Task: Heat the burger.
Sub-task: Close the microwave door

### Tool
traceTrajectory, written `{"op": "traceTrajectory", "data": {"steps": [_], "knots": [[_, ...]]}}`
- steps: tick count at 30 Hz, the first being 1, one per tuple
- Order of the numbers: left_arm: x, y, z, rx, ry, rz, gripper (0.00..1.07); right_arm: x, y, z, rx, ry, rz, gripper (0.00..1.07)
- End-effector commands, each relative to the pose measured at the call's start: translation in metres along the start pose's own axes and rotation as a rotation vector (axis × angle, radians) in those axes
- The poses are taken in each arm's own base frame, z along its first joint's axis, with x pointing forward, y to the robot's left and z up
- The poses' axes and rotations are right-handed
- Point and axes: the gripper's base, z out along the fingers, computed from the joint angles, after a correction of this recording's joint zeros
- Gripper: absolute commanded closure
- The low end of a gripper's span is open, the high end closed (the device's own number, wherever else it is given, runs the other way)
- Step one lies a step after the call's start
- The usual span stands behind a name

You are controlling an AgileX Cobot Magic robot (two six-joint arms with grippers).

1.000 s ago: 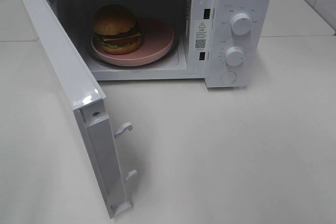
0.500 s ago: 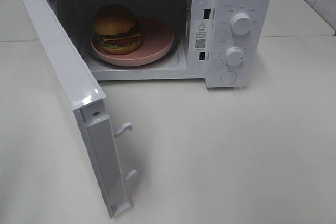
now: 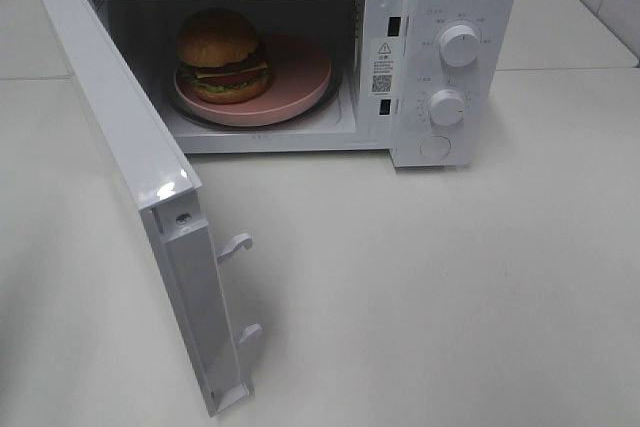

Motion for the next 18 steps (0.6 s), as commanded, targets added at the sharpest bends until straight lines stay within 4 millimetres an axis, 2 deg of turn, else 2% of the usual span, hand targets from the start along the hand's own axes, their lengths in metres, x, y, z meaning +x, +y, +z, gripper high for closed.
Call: {"op": "traceTrajectory", "data": {"steps": [1,12,13,15,18], "knots": [[0.009,0.002,0.014,-0.009,-0.057,-0.008,1.07,0.002,0.000,-0.003,0.002,-0.036,-0.003,0.32],[0.023,0.004,0.052,-0.013,-0.030,0.050,1.07,0.002,0.000,-0.003,0.002,-0.036,-0.003,0.32],[0.027,0.003,0.059,0.004,-0.017,0.068,1.07,0.002,0.000,-0.003,0.002,-0.036,-0.003,0.32],[0.029,0.002,0.062,0.011,-0.010,0.061,1.07,0.002,0.000,-0.003,0.002,-0.036,-0.003,0.32],[0.038,-0.006,0.074,0.106,0.014,0.056,1.07,0.002,0.000,-0.003,0.002,-0.036,-0.003,0.32]]}}
